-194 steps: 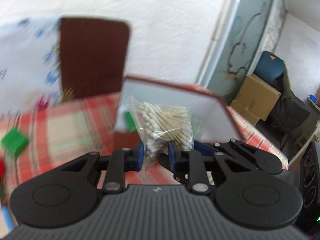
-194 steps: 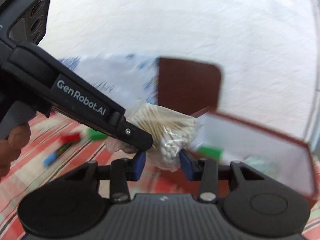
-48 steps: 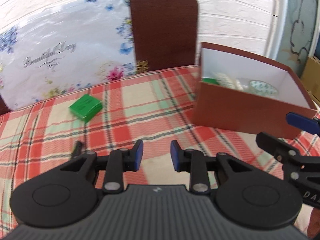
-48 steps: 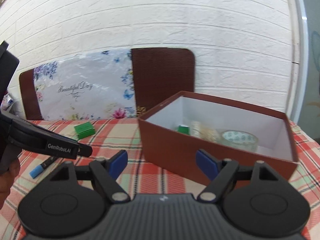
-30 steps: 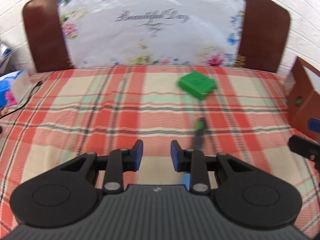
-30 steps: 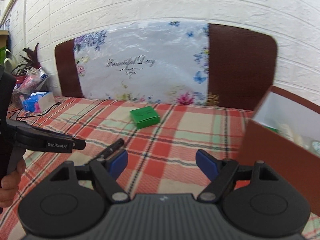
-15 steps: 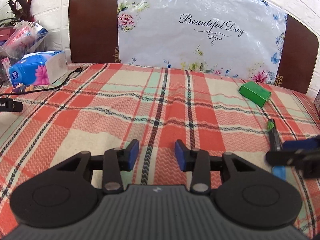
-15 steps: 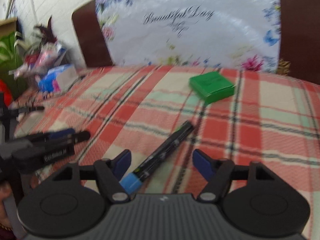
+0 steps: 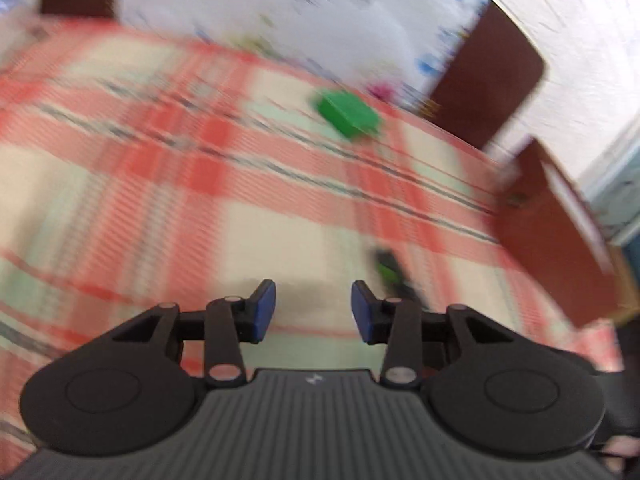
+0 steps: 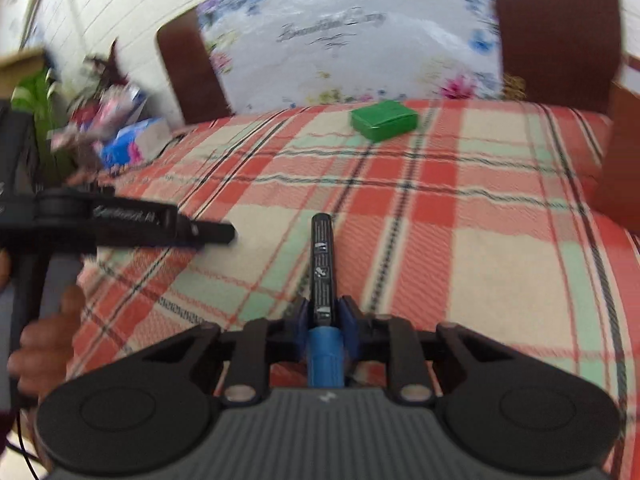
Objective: Organize objects
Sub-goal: 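Move the right gripper back to the table and grasp the black-and-blue marker, then carry the marker into the brown box and release it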
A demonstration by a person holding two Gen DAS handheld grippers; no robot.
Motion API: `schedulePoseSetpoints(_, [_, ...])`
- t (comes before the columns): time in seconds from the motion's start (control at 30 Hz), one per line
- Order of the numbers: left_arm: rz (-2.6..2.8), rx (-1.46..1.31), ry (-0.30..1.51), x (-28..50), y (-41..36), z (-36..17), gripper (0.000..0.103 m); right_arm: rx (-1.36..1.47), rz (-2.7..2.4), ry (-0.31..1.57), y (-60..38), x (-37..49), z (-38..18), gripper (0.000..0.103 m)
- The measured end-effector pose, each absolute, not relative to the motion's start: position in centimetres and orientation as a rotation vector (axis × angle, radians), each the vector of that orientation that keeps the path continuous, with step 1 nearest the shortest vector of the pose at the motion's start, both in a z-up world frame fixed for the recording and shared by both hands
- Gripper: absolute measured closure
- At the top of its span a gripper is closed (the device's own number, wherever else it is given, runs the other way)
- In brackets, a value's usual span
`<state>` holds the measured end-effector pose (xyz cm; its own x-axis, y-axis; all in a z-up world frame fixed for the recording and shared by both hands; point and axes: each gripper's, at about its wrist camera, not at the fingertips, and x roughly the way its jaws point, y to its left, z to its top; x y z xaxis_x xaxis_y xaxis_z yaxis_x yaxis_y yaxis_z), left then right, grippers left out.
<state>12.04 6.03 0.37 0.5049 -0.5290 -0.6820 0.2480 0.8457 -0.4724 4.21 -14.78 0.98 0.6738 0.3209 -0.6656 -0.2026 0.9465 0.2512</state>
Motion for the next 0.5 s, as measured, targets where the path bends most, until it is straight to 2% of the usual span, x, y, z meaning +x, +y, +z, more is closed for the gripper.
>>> schedulePoseSetpoints(0.1, [-0.54, -0.368, 1.001, 12.1, 2.4, 0.2, 0.058, 0.186, 0.272, 0.729, -15.8, 3.3, 1.7, 0.085])
schedulePoseSetpoints(0.3, [-0.585, -0.308, 1.023, 11.9, -3.6, 1.4, 0.061, 0.229, 0.243, 0.65, -18.6, 1.5, 2.8, 0.085])
schedulePoseSetpoints(0.43, [-0.591, -0.27, 1.022, 12.3, -6.8, 2.0, 0.08, 0.278, 0.19, 0.621, -21.5, 1.1, 2.8, 0.085])
schedulePoseSetpoints(0.5, [-0.606, -0.275, 1.027, 12.8, -8.2, 2.2, 0.083, 0.312, 0.169, 0.614, -23.0, 1.0, 2.6, 0.085])
